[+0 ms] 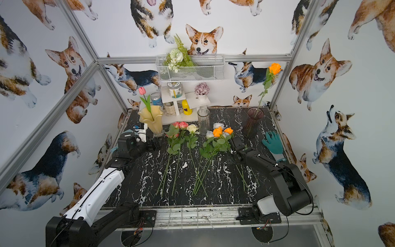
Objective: Arrange the flowers in different vases according to their variety
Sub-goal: Pick up the flower at the center of the board.
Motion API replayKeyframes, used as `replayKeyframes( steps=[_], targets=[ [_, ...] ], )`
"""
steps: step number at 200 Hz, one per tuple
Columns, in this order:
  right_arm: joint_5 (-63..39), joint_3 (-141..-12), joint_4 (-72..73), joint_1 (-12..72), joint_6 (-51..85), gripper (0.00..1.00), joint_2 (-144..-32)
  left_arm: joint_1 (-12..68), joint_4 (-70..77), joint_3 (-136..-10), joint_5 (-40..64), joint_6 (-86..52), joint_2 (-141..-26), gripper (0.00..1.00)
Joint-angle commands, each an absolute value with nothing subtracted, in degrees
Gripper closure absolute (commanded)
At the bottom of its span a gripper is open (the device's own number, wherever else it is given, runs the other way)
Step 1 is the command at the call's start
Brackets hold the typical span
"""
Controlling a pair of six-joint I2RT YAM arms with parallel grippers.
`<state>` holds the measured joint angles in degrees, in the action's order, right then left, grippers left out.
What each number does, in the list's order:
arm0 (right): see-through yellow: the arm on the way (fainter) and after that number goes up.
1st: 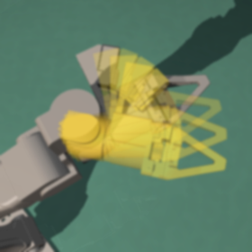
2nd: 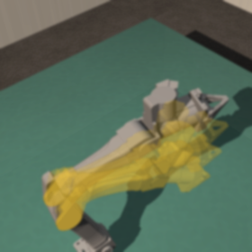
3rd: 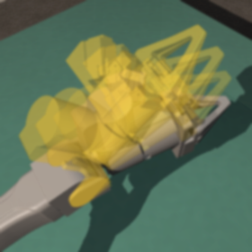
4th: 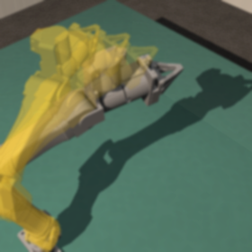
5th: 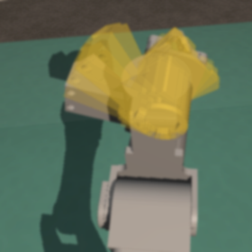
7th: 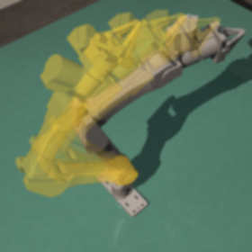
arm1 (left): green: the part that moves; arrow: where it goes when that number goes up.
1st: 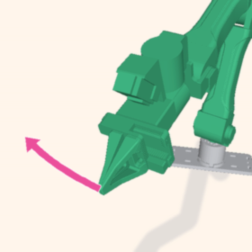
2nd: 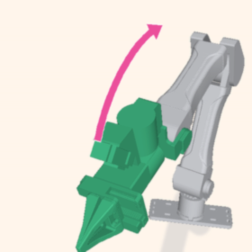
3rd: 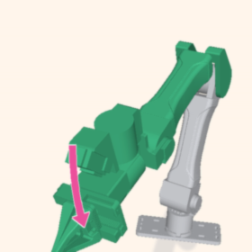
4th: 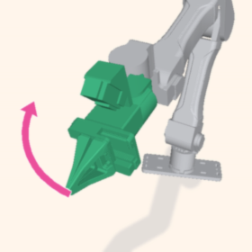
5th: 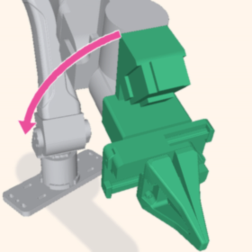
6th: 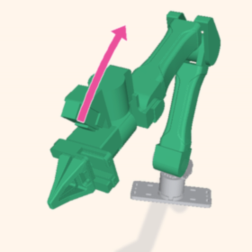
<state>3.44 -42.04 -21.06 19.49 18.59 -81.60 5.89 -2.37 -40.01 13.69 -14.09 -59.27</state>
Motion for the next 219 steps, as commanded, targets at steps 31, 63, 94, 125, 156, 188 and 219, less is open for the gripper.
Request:
replayKeyframes(
  steps=[31,63,94,125,156,188,219],
  targets=[
    [3.9,-42.3,-19.9,19.9,17.5,0.66,-84.1,5.9,-1.2,-40.0,13.9,-14.4,-59.6,0.0],
    [3.1,-42.1,-19.3,20.0,17.6,0.81,-84.1,5.9,-1.4,-40.0,13.6,-14.4,-59.7,0.0],
    [2.4,-42.0,-19.0,20.1,17.5,0.96,-83.8,5.9,-1.4,-39.9,13.3,-14.4,-59.8,0.0],
    [-0.3,-41.5,-17.7,20.2,17.4,0.98,-82.7,5.9,-1.4,-39.9,13.2,-14.5,-59.8,0.0],
    [-2.4,-41.2,-16.3,20.1,18.0,1.0,-80.6,5.9,-1.5,-39.8,13.0,-14.5,-59.6,0.0],
    [-0.7,-41.8,-17.1,20.2,18.7,1.0,-77.3,5.9,-1.6,-39.7,13.1,-14.7,-59.5,0.0],
    [2.1,-42.3,-17.9,20.2,19.6,1.0,-72.0,6.0,-1.7,-39.6,13.3,-14.6,-59.6,0.0]
  ],
)
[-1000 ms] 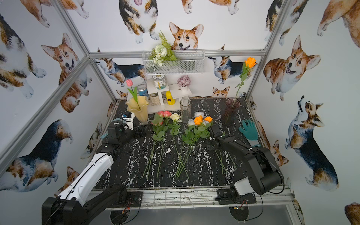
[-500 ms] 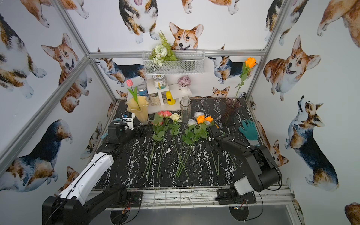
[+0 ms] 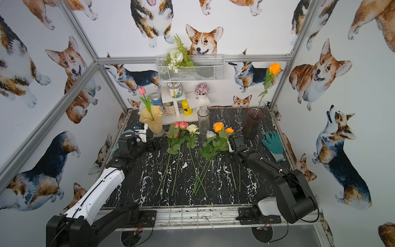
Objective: Arrange the flowers in different vases according to their variety
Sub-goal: Pick up the flower at the center of the board, then insert the flower into the vase.
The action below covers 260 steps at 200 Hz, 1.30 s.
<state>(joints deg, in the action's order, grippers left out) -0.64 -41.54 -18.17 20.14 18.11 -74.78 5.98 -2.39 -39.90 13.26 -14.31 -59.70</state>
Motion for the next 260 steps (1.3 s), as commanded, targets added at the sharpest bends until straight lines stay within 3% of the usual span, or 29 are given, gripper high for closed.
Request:
replayKeyframes(
  steps=[1,102,172,260],
  targets=[
    [2.2,-42.3,-18.0,20.2,19.7,1.0,-71.8,6.1,-1.7,-39.6,13.3,-14.6,-59.7,0.0],
    [11.7,-49.7,-13.3,20.1,15.0,1.0,-57.9,7.0,-5.7,-40.3,13.6,-13.1,-59.8,0.0],
    [17.8,-59.6,-6.4,18.4,8.1,1.0,-59.8,7.9,-6.1,-40.3,13.6,-13.0,-60.4,0.0],
    [15.5,-69.7,5.8,7.5,3.6,1.0,-67.7,8.5,-5.9,-40.2,13.4,-13.0,-60.9,0.0]
  ],
)
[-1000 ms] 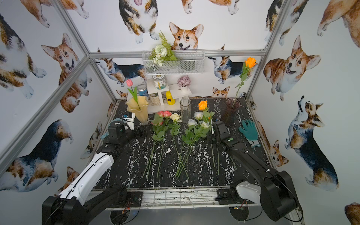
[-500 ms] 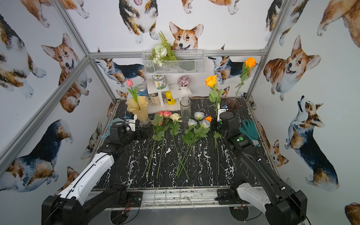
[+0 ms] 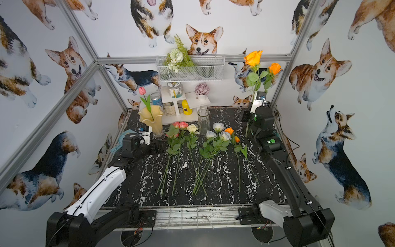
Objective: Arrange the flowers in different vases according to their variety
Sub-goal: Insert the flower into the vase.
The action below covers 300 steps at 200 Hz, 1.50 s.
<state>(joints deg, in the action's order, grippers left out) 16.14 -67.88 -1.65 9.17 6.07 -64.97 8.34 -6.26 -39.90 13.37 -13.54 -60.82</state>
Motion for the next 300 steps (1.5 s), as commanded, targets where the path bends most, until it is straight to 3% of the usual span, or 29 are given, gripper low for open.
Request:
replayKeyframes(
  steps=[1,125,203,216,226,239,258,300],
  targets=[
    [15.6,-69.8,6.0,7.4,3.5,1.0,-67.8,8.5,-6.0,-40.2,13.4,-13.1,-60.9,0.0],
    [16.2,-76.5,25.5,-0.7,1.3,1.0,-83.9,9.0,-5.7,-40.0,12.7,-13.1,-61.3,0.0],
    [16.6,-70.6,31.3,-0.8,1.6,1.0,-88.9,9.1,-5.9,-40.0,12.3,-13.0,-61.9,0.0],
    [16.5,-69.2,31.7,-0.8,1.9,0.72,-88.2,9.1,-5.9,-40.1,12.3,-13.0,-61.9,0.0],
    [16.4,-68.3,31.8,-0.7,1.9,0.41,-87.6,9.1,-6.0,-40.1,12.3,-13.0,-62.0,0.0],
    [16.5,-67.5,31.6,-0.7,2.0,0.21,-86.5,9.3,-6.2,-40.2,12.2,-13.0,-62.1,0.0],
    [16.4,-66.8,30.4,-0.7,2.1,0.13,-85.0,9.8,-7.0,-40.3,11.4,-12.8,-62.4,0.0],
    [15.8,-66.1,25.9,-0.8,4.0,0.11,-81.9,12.1,-9.8,-41.1,8.1,-11.9,-63.1,0.0]
  ],
)
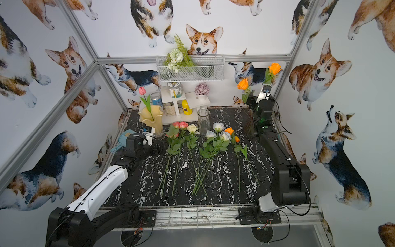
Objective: Arrange the flowers in different vases according to their variety
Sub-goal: Insert the flower into the vase.
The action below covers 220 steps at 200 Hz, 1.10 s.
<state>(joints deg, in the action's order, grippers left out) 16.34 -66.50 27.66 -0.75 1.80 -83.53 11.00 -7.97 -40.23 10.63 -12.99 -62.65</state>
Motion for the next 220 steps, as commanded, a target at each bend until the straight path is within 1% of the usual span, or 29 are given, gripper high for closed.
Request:
replayKeyframes(
  steps=[1,41,85,89,151,193,220],
  targets=[
    [15.8,-66.1,25.7,-0.7,4.0,0.11,-81.9,12.2,-9.8,-41.1,8.1,-11.9,-63.1,0.0],
    [12.8,-64.7,18.3,-0.8,7.1,0.11,-78.3,17.5,-12.1,-41.1,4.5,-12.2,-64.4,0.0],
    [7.3,-61.9,7.6,-0.6,11.1,0.11,-73.4,23.1,-11.7,-41.1,4.4,-18.7,-67.0,0.0],
    [6.7,-61.6,6.7,-0.6,11.3,0.11,-73.0,23.6,-11.5,-43.0,4.3,-19.3,-67.2,0.0],
    [-4.7,-60.4,-7.2,-0.1,14.0,0.11,-69.2,26.7,-9.0,-42.9,4.2,-25.8,-69.8,0.0],
    [-5.3,-59.8,-12.7,0.3,14.5,0.11,-66.4,31.0,-8.4,-43.1,2.4,-34.0,-72.7,0.04],
    [-5.5,-59.3,-15.7,0.4,14.7,0.11,-65.0,35.2,-9.6,-44.4,0.0,-42.1,-77.1,0.09]
  ],
)
